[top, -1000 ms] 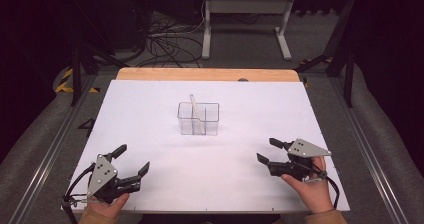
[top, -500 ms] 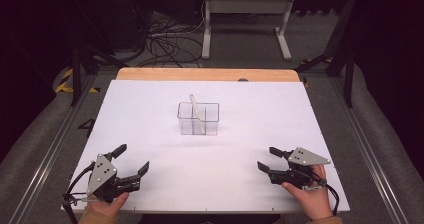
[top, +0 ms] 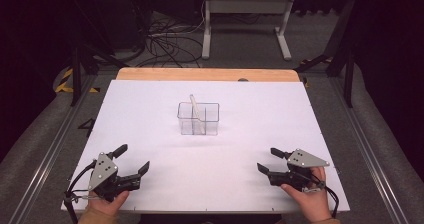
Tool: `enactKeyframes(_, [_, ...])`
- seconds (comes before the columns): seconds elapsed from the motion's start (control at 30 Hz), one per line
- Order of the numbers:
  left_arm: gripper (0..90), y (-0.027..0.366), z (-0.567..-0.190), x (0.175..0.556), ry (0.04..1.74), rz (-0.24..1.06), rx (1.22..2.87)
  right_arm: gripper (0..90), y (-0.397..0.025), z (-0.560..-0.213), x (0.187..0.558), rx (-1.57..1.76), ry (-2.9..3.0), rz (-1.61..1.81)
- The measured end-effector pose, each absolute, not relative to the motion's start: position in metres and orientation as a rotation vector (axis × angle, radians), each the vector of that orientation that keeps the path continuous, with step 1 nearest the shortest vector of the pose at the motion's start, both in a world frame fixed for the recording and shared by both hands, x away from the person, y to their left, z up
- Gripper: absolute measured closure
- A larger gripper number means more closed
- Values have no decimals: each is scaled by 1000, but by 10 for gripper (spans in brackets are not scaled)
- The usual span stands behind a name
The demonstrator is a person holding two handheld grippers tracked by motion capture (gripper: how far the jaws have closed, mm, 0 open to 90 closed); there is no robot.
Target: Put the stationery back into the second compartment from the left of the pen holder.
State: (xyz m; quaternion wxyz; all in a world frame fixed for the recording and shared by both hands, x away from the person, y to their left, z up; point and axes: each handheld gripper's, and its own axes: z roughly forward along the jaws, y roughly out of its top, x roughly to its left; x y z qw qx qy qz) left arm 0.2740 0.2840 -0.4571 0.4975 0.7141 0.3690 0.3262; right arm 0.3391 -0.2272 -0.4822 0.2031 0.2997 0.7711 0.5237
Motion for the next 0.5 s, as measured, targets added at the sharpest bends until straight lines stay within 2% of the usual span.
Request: enactKeyframes(0.5, [125,285,-457,273,886,813,1730,238,-229,-479,339,834,2136,1467])
